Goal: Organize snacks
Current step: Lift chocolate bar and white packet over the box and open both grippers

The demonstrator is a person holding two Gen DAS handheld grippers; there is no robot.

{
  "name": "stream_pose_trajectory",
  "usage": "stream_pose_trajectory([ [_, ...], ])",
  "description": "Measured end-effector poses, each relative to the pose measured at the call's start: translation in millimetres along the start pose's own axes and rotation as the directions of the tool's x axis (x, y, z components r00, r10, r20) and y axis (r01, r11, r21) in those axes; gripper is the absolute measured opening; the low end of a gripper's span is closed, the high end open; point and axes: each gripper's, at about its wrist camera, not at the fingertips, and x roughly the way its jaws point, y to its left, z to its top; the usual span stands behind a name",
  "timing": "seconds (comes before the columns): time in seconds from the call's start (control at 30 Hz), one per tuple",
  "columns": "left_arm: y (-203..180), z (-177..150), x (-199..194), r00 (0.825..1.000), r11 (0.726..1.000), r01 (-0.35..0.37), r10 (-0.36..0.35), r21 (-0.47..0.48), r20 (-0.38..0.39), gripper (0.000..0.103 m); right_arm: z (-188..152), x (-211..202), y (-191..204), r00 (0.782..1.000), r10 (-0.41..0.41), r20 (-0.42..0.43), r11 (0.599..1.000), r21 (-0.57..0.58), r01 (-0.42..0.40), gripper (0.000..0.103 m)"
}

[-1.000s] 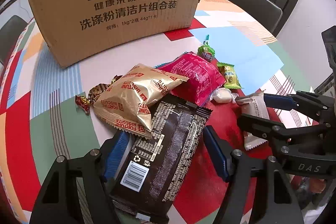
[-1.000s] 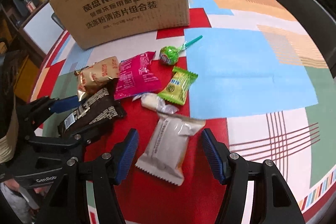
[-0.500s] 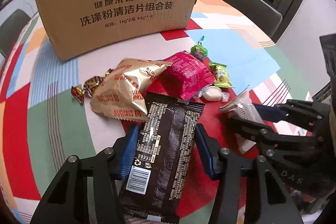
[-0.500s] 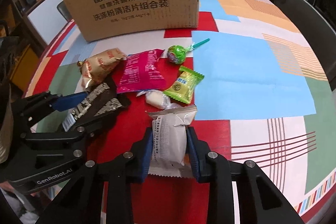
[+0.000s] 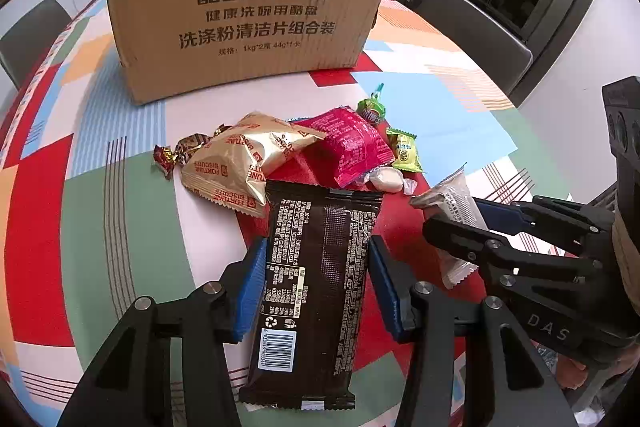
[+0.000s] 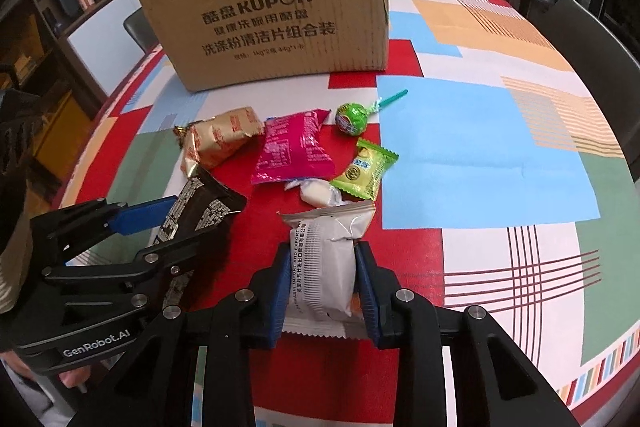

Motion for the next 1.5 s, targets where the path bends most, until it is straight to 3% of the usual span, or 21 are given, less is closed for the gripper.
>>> stream_pose_trajectory([
  [0.33,-3,-1,-31,0.996,1.0,-0.002,0.002,0.004,0.094,0.048,1,-14,5,1.0,0.014,0.028,1.0,-0.008,-0.014,0.032],
  [0.63,-5,8,-68,0.977,1.0,0.013,-0.014,0.007,0.213,0.047,10,-38,15,0.995,0.029,0.097,0.999,-0.036,-0.026,0.032],
  [1.0,-5,32,-99,0.945,1.0,-0.021,0.015,0.017,0.327,0.047,33,-66,22,0.979,0.037,0.201,0.998,-0.063,-0.024,0.032],
  [1.5,4,83,-133,0.884,0.997,-0.076,0.057,0.022,0.464,0.047,92,-93,23,0.931,0.034,0.363,0.996,-0.092,0.0,0.032],
])
